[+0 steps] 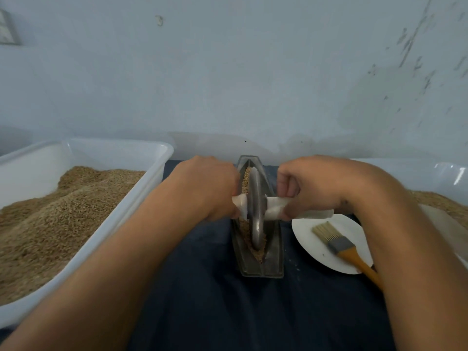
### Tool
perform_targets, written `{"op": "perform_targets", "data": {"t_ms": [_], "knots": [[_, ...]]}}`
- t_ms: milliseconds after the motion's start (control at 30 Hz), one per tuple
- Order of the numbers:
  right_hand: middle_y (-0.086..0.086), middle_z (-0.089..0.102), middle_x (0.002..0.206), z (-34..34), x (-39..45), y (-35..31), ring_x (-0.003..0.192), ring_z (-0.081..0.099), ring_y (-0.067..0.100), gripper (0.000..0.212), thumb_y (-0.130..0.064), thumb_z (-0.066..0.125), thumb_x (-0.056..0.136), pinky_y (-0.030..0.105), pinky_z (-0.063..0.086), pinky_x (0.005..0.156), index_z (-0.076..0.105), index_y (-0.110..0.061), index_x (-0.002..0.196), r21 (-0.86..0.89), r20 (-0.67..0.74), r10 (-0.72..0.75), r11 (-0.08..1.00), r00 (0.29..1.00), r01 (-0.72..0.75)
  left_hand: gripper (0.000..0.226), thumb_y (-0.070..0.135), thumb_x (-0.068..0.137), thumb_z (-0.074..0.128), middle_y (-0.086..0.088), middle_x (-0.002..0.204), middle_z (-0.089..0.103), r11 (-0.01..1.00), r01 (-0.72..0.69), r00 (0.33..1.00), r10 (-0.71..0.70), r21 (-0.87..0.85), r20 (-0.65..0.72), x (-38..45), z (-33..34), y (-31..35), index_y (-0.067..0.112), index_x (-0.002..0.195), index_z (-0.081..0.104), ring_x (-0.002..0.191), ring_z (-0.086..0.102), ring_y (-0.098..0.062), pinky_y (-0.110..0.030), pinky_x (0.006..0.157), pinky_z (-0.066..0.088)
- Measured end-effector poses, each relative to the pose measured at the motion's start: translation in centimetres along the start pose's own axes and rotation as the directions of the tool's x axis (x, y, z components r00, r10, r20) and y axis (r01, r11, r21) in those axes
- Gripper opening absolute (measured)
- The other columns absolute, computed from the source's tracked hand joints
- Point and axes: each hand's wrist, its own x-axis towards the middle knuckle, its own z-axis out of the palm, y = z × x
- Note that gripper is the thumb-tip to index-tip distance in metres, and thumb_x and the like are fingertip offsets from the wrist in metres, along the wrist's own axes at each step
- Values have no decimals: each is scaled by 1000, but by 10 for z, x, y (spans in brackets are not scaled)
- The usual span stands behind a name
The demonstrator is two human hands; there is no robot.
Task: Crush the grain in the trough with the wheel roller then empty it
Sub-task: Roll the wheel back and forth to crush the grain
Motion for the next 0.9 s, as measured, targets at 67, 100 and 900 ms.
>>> {"op": "perform_targets", "data": {"t_ms": [67,100,900], "knots": [[-18,60,95,0,0,-1,85,57,4,36,-50,84,66,31,53,68,60,-38,89,-4,-5,-4,1000,1000,4,37,61,80,67,6,100,67,1000,0,1000,0,12,-5,0,1,-1,30,99,66,92,61,-21,-41,85,54],[-18,60,94,0,1,-1,84,58,4,35,-50,84,67,31,54,68,60,-38,89,-1,-8,-7,1000,1000,7,37,61,80,67,6,100,67,1000,-2,1000,2,15,-5,1,2,-1,30,100,66,92,61,-21,-41,85,54],[4,68,106,77,87,32,95,59,27,33,-34,33,107,36,34,75,63,-24,118,6,-536,-2,1000,844,6,27,24,102,45,-4,117,67,979,1,878,-98,-203,-468,72,91,-13,18,125,55,105,62,-25,-39,91,44]]}}
